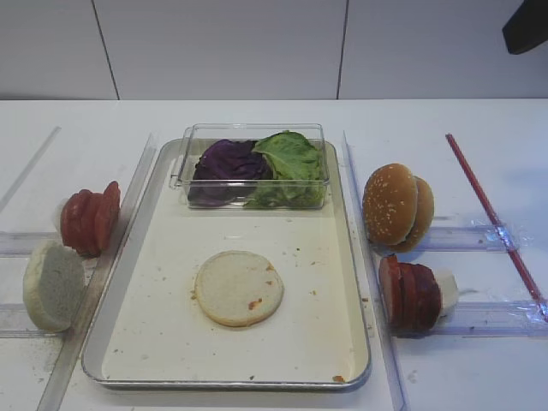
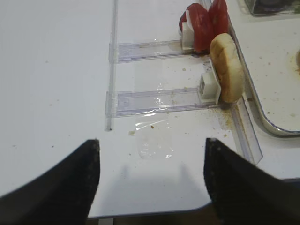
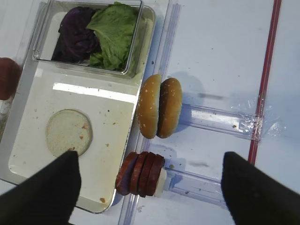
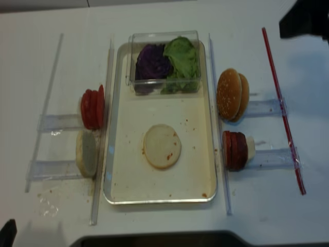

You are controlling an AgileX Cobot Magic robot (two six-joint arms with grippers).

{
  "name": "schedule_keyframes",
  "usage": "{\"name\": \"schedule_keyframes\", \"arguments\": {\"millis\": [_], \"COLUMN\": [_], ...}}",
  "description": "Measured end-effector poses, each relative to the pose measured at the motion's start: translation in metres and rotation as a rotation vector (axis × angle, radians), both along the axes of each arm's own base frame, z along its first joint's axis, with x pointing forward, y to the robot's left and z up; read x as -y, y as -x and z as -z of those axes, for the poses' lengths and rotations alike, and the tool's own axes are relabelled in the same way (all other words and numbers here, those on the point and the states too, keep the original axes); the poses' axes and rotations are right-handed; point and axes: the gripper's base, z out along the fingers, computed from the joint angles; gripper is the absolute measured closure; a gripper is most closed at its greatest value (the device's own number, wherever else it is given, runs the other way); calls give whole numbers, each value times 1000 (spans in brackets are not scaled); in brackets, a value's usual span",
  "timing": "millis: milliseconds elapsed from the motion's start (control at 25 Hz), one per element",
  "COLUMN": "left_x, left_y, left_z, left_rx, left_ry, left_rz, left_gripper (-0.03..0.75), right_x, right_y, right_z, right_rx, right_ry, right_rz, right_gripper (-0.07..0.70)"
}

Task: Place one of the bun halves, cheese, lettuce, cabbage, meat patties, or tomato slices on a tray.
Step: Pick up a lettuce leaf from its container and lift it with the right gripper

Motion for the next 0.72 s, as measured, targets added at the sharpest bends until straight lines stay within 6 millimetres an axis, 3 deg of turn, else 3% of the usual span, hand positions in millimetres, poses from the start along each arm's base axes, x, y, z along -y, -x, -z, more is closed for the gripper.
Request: {"name": "schedule_keyframes", "arguments": {"millis": [120, 720], "left_x": [0, 0], "left_y": [0, 0], "left_z": [0, 0], "left_rx": [0, 0], "left_ry": [0, 0], "left_rz": [0, 0], "left_gripper": [279, 279], "right_x": [-8, -88], "right_y": [-10, -86], "right_z": [2, 25], "right_rx": [-11, -91], "right_ry": [39, 149], "right_rz": [-34, -213], "right_gripper": [17, 17]}}
